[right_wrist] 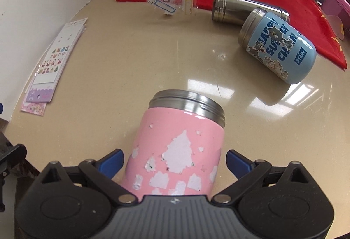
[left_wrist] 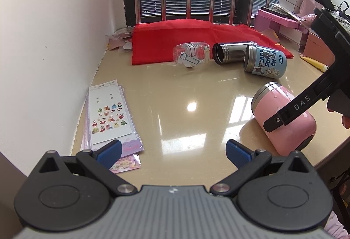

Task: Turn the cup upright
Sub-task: 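Grasp the pink cup with the right tool and lift it upright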

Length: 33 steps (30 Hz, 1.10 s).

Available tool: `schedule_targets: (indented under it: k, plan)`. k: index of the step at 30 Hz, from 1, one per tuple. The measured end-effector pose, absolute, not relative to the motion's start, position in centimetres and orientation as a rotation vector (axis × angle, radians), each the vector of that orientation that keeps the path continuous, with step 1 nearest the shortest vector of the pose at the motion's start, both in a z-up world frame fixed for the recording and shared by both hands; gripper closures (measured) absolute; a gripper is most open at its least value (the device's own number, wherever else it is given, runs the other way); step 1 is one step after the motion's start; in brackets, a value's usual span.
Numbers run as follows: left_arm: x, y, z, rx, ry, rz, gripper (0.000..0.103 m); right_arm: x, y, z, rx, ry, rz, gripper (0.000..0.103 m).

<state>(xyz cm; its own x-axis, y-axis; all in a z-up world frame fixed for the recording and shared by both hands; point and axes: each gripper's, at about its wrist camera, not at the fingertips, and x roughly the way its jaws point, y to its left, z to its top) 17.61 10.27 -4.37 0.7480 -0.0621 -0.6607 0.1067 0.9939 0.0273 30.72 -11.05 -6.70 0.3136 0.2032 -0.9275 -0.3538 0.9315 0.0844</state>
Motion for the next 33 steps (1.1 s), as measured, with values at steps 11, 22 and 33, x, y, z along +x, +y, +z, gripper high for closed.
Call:
schedule_targets:
  k: [11,22,33]
  plan:
    - [17.9,10.9,-4.8,0.041,0.736,-0.086,0.0,33.9,-11.5,-7.6,-0.019,1.237,0.26,0.0]
    - [17.7,11.5,-4.9,0.014,0.738,-0.079,0.0,34.8,-11.9,-9.2,0.076,1.315,0.271,0.02]
    - [17.2,11.6,-4.4,0.013,0.733,-0.076,0.0,30.0,-12.7,-6.1,0.092,1.016,0.424,0.02]
